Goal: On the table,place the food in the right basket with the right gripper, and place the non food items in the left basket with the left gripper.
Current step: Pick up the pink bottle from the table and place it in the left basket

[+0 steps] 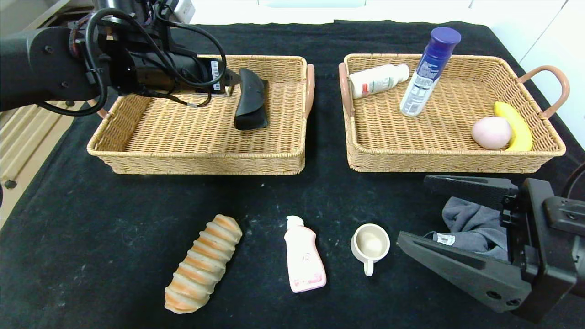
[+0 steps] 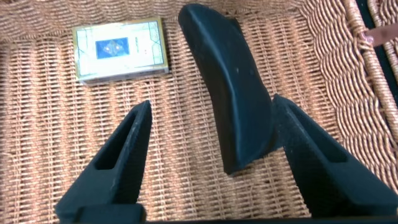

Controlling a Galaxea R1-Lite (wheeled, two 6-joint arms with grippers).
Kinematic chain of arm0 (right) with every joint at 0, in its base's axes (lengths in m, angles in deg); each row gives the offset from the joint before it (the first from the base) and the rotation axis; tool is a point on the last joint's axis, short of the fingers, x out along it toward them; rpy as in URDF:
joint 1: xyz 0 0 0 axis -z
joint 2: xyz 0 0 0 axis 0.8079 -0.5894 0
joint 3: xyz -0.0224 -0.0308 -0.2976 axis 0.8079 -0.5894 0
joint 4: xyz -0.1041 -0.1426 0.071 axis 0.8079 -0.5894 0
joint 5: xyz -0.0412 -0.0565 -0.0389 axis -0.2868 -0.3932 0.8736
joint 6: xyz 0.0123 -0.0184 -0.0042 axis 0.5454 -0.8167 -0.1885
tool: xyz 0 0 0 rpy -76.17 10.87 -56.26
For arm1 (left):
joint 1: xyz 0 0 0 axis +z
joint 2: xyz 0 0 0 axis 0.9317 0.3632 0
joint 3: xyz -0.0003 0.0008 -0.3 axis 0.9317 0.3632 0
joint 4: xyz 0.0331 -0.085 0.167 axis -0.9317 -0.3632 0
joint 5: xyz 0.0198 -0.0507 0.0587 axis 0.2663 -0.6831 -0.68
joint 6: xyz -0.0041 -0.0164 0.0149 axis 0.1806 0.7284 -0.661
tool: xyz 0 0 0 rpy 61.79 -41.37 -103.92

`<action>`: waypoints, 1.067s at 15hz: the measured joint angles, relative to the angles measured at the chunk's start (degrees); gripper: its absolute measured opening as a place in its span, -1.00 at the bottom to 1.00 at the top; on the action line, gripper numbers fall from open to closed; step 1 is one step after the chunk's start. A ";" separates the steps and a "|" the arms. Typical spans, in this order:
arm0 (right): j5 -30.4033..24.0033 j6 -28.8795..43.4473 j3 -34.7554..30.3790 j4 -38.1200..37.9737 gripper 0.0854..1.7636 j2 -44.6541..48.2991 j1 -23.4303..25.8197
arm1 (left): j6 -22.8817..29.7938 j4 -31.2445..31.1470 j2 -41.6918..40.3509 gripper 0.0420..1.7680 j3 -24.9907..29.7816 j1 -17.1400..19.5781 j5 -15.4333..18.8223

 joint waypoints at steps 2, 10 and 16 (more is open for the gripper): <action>0.00 0.04 0.00 0.00 0.94 0.17 0.00 | -0.02 -2.06 -1.41 0.68 1.06 -1.95 -0.38; -0.09 -0.41 0.29 -0.15 0.94 2.15 0.26 | 8.90 -12.42 -9.48 0.84 9.55 -13.67 -9.73; -0.28 -1.60 1.21 -0.85 0.94 4.55 2.51 | 20.72 -21.05 -11.73 0.89 10.81 -24.04 -15.07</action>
